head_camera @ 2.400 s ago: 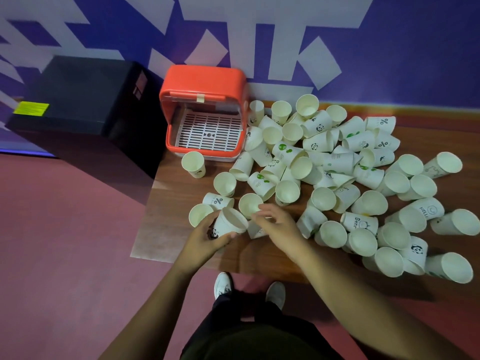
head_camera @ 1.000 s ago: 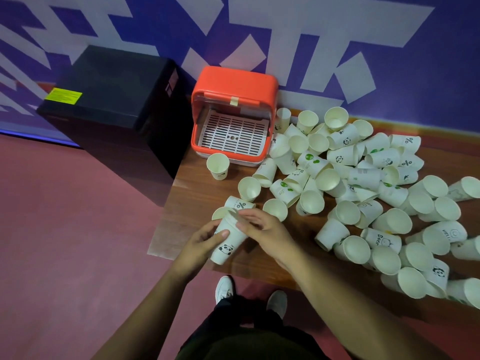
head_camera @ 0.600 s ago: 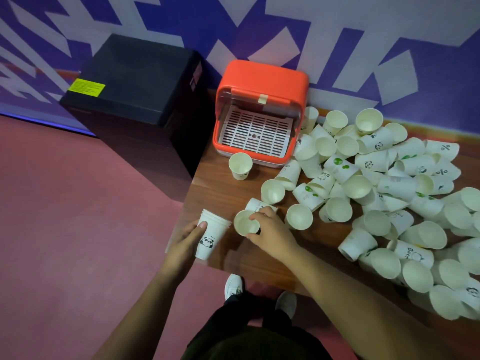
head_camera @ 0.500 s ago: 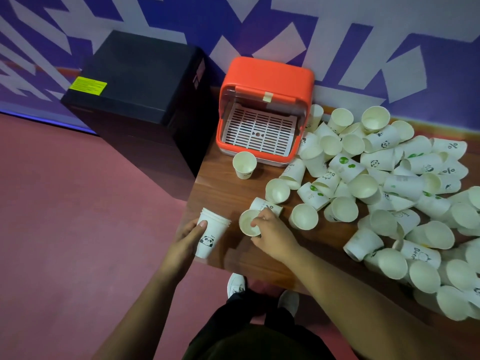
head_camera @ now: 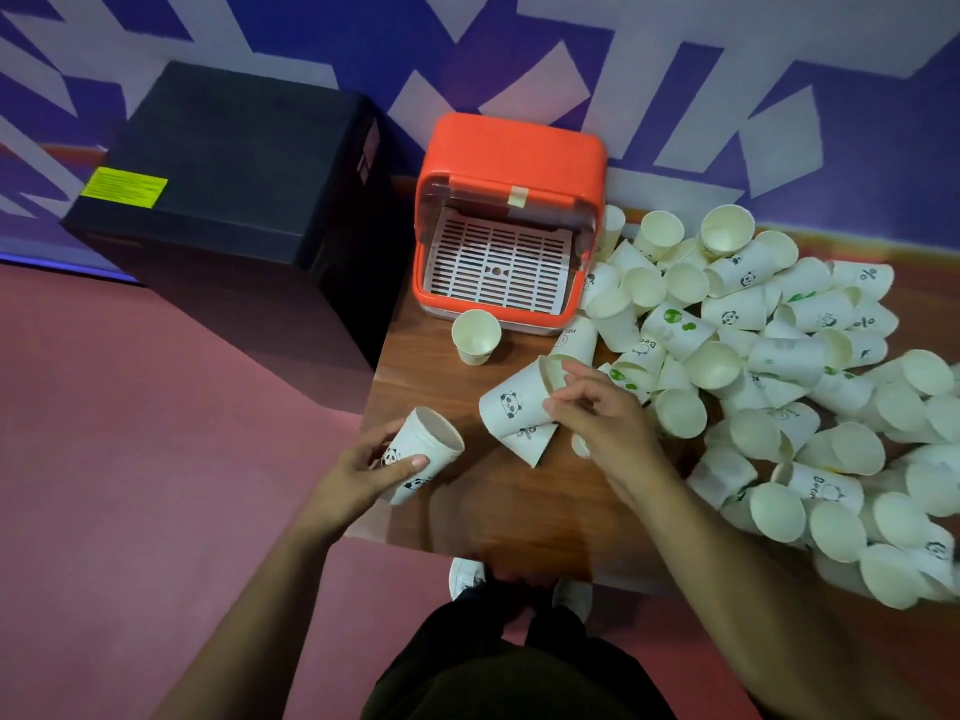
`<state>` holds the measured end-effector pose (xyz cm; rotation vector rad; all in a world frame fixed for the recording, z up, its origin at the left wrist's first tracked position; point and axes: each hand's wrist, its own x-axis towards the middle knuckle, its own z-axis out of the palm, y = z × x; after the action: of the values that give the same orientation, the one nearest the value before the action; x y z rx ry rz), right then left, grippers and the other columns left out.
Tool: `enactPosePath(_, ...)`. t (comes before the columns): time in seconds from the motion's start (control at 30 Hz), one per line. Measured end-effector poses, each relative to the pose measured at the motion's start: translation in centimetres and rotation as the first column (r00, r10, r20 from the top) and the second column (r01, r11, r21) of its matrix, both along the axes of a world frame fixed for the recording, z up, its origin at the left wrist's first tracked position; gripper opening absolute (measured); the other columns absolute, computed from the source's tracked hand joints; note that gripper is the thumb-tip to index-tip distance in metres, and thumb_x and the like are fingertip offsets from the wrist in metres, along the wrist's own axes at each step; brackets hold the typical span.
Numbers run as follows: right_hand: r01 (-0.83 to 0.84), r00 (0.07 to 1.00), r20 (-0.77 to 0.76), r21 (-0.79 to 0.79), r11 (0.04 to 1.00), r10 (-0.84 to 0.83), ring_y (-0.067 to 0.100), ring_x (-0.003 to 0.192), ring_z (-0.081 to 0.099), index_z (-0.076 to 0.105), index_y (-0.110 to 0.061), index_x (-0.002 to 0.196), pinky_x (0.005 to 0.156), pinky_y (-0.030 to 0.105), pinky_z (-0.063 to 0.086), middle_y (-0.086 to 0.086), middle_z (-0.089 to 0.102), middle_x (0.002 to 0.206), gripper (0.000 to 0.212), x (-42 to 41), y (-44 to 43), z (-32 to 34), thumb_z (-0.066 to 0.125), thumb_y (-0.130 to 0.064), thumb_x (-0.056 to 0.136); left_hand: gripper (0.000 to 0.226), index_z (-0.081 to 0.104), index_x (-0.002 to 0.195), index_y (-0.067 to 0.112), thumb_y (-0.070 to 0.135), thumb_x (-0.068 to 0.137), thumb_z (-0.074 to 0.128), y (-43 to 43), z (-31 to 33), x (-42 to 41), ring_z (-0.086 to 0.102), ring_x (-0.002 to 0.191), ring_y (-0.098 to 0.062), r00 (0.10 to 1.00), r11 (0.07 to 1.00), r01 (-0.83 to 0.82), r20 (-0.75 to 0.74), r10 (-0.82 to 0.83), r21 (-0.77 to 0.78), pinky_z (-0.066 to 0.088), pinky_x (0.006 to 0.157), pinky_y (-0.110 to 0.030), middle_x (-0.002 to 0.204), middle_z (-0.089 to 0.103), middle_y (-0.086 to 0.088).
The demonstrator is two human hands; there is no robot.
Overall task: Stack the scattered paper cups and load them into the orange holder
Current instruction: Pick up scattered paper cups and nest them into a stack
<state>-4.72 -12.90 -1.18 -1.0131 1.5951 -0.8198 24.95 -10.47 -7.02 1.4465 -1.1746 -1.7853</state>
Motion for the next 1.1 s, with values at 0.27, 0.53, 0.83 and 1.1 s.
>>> enactPosePath(0.27, 0.066, 0.971, 0.226, 0.050, 0.997, -0.075, 0.013, 0.104, 0.062, 0.068, -0.020, 0.077, 0.091, 0.035, 0.047, 0.005, 0.070, 0.107, 0.009, 0.9, 1.8, 0.6, 0.074, -0.023, 0.083, 0.048, 0.069, 0.132, 0.028, 0.017, 0.086, 0.081, -2.7, 1.6, -4.2, 0.073, 0.110, -0.010, 0.980, 0.982, 0.191, -0.054, -0.191, -0.006, 0.059, 0.091, -0.025, 0.125, 0.075, 0.006)
enactPosePath(0.53, 0.011, 0.967, 0.252, 0.095, 0.995, -0.035, 0.005, 0.117, 0.061, 0.059, -0.024, 0.128, 0.095, 0.025, 0.051, -0.007, 0.066, 0.125, 0.039, 1.6, 3.9, -0.7, 0.070, -0.023, 0.091, 0.054, 0.072, 0.127, 0.018, 0.041, 0.078, 0.077, -2.6, 1.1, -8.1, 0.075, 0.099, -0.017, 0.982, 0.992, 0.113, -0.158, -0.101, 0.064, 0.059, 0.077, -0.022, 0.117, 0.078, -0.008)
enactPosePath(0.83, -0.249, 0.577, -0.776, 0.130, 0.960, 0.254, 0.025, 0.127, 0.044, 0.063, -0.012, 0.125, 0.105, 0.036, 0.044, 0.010, 0.041, 0.138, 0.043, -5.9, 4.5, -8.4, 0.069, -0.035, 0.088, 0.029, 0.072, 0.126, 0.016, 0.020, 0.097, 0.067, -1.4, 0.2, -8.3, 0.075, 0.092, -0.012, 0.995, 0.994, 0.037, -0.097, -0.027, 0.106, 0.057, 0.073, -0.017, 0.112, 0.079, -0.009)
enactPosePath(1.1, -0.411, 0.480, -0.857, -0.029, 0.911, 0.189, 0.028, 0.094, 0.058, 0.077, -0.012, 0.077, 0.079, 0.043, 0.057, 0.009, 0.059, 0.108, 0.006, -7.4, 4.9, -10.0, 0.080, -0.009, 0.073, 0.062, 0.071, 0.129, 0.022, 0.056, 0.077, 0.077, 0.0, -1.0, -8.7, 0.072, 0.111, -0.027, 0.999, 0.994, -0.012, -0.045, 0.017, 0.109, 0.054, 0.089, -0.035, 0.121, 0.077, -0.008)
